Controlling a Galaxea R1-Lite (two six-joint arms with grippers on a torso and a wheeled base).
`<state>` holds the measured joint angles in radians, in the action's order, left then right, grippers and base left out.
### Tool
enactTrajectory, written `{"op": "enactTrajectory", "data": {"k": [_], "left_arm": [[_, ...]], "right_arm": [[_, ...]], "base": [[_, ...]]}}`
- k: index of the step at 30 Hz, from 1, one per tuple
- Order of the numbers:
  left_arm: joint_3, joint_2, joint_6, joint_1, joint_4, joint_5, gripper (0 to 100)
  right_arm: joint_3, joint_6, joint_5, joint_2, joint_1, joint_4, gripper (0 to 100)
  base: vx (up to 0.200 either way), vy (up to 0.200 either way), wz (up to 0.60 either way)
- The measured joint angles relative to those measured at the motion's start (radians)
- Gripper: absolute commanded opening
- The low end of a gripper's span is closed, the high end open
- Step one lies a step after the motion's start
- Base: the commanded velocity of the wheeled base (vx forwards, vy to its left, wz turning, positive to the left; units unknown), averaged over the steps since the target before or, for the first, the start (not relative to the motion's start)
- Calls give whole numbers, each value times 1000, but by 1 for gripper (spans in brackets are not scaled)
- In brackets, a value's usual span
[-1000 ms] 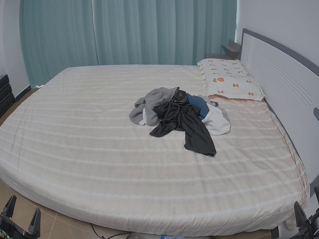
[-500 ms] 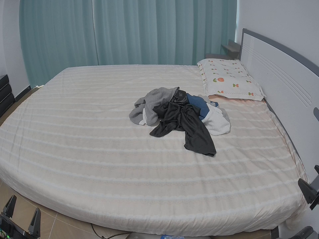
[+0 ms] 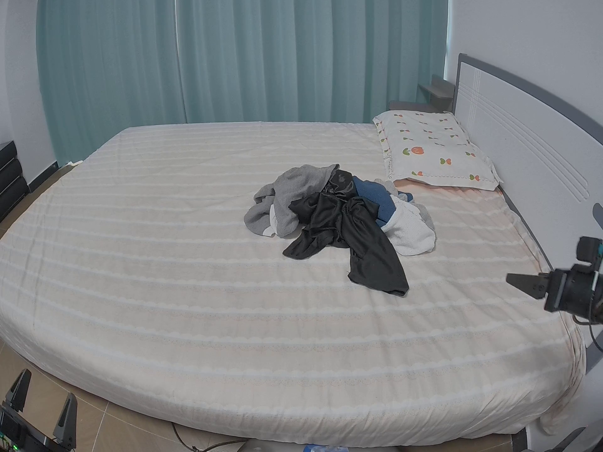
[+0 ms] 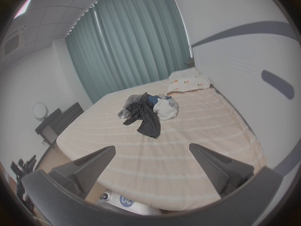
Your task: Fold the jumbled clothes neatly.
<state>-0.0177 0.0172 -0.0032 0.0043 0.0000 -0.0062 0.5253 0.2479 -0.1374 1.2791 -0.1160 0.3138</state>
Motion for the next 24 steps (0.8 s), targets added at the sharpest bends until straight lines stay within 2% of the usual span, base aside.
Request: {"op": "enactTrajectory", "data": {"k": [13,24], "left_arm": [[0,0,0,0,0,0,100],[0,0,0,0,0,0,100]], "right_arm": [[411,217,94,649,-105,82,100],[861,430,166,1158,-180,87,100]], "base": [[0,0,0],[0,0,0]]}}
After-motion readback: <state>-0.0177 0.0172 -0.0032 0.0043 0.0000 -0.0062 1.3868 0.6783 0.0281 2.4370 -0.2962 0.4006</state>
